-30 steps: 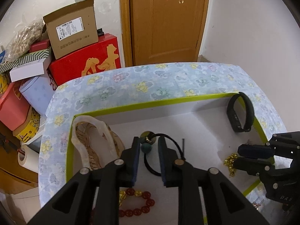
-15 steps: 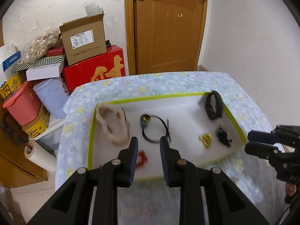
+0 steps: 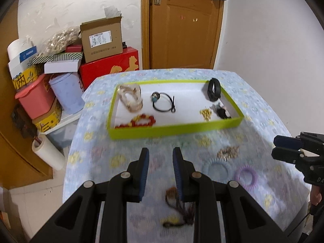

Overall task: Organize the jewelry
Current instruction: 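Withdraw both open tools from the tray toward the remaining jewelry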

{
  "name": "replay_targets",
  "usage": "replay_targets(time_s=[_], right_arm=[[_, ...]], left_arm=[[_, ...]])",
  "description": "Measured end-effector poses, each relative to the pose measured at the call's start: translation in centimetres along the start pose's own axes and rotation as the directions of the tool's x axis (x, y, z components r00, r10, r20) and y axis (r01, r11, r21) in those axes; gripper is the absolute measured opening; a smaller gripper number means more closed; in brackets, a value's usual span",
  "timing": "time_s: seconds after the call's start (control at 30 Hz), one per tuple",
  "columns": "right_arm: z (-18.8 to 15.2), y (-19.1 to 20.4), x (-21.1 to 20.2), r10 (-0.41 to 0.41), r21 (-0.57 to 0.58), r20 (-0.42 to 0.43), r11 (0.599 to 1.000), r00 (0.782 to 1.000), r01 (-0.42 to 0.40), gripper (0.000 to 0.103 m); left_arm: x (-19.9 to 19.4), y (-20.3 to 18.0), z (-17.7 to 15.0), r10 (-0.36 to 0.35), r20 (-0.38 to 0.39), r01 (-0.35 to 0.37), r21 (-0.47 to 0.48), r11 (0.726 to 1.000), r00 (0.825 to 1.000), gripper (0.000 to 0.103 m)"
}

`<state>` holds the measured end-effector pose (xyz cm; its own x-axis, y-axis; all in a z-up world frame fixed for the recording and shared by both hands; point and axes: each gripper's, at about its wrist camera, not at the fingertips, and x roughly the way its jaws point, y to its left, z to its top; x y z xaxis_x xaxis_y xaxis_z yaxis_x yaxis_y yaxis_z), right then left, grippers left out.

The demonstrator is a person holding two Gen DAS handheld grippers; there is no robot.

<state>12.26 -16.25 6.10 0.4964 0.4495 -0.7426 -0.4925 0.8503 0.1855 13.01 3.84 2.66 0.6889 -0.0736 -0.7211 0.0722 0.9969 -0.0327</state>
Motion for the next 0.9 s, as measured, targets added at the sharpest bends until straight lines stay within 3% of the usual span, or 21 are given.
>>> replay_targets(time_s=[0.4, 0.63, 0.77, 0.9], right_arm=[[-3.3, 0.0, -0.4, -0.004, 0.039, -0.036, 0.999, 0.999, 0.006, 0.032], [-3.4, -0.7, 0.0, -0.011, 0.057, -0.051, 0.998, 0.999, 0.014, 0.032], [-3.5, -0.9, 0.3, -0.011, 0.063, -0.053, 0.998, 0.999, 0.014, 0.039], [-3.5, -1.1, 0.8, -0.014, 0.062, -0.063, 0.998, 0.998, 0.018, 0.039]], left_arm=[[-1.2, -0.4, -4.6, -0.018, -0.037, 0.017, -0.027, 1.000, 0.999, 0.025], [-0.5, -0.3, -5.7, -0.030, -0.067, 0.026, -0.049, 0.998, 0.997, 0.030], [-0.2, -0.2, -5.9, -0.039, -0.075, 0.035, -0.059, 0.998, 0.996, 0.032], [0.3, -0.4, -6.0, -0.042, -0.086, 0.037, -0.057, 0.998, 0.995, 0.032]])
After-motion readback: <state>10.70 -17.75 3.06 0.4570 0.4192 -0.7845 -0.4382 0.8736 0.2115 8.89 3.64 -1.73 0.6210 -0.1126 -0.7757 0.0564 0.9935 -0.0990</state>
